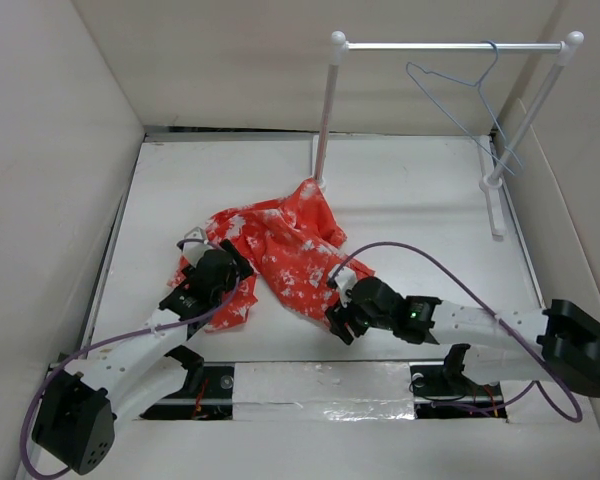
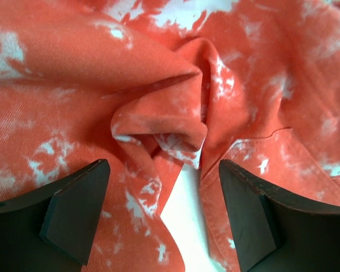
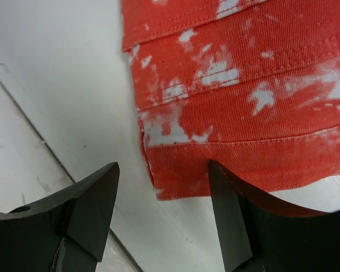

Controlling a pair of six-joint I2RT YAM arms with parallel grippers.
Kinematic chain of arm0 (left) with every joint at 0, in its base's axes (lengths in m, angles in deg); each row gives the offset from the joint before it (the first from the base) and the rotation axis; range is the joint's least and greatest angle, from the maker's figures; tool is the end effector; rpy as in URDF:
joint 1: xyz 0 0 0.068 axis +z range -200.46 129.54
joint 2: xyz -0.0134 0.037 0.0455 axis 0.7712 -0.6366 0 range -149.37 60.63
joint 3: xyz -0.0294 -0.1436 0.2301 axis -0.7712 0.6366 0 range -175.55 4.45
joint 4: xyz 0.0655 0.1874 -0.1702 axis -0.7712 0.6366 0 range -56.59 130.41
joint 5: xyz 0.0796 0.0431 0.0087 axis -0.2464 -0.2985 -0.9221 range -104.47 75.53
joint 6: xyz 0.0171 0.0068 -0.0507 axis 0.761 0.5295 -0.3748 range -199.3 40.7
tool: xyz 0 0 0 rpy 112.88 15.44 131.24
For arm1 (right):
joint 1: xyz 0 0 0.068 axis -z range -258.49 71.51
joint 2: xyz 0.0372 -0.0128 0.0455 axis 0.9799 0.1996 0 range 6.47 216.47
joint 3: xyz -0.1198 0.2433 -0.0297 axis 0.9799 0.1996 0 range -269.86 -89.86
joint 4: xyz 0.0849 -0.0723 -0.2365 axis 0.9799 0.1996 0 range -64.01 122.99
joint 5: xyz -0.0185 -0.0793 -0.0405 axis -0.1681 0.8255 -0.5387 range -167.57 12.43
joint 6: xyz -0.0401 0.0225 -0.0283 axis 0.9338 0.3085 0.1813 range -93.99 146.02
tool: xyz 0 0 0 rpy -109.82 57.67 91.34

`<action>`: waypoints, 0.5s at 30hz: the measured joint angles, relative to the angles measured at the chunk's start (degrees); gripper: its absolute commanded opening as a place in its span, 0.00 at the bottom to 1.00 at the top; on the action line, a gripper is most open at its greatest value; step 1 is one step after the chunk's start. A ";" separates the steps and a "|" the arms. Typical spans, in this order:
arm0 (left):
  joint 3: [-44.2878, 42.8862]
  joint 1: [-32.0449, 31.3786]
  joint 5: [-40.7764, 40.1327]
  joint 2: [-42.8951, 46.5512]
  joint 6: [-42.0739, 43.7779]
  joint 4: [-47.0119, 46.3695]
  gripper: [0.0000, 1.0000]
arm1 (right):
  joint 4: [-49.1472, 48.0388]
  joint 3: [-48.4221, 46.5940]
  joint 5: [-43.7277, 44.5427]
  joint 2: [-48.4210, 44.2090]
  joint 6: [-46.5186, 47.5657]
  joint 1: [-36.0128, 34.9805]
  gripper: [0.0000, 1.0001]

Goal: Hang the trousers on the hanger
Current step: Flatten out the trousers at the center of the board.

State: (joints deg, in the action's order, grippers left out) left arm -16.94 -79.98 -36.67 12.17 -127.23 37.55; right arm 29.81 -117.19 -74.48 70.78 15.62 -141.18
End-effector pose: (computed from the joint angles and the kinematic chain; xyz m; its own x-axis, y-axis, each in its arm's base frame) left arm 0.1649 -0.0779 0.1976 -0.4320 -0.5452 -0.7184 -0.2176 0.8360 -0.5037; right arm 0.1029 0.1948 0.1803 -0.4516 -0.4819 -0.7509 -0.8002 0.5911 0.1019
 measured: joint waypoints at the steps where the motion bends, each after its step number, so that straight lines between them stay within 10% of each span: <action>1: 0.00 0.00 -0.24 0.00 -0.02 -0.37 0.77 | 0.26 -0.72 0.68 1.75 -0.24 -0.07 0.70; 4: -0.02 0.00 -1.18 -0.44 -0.02 -1.81 0.79 | 0.52 -3.04 3.45 7.23 -1.03 -0.42 0.69; 10: -0.15 0.52 -2.84 -5.66 -0.02 -5.99 0.78 | 1.81 -7.23 11.96 13.94 -3.15 -2.75 0.01; 15: -1.16 2.01 -3.04 -10.88 -0.07 -10.32 0.77 | 6.05 -7.85 17.35 8.76 -4.76 -5.20 0.00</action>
State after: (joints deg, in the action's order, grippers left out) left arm -18.09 -77.97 -39.70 1.28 -127.29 27.24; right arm 35.86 -125.04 -57.12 79.54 10.86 -146.39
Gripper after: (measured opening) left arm 0.775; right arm 0.060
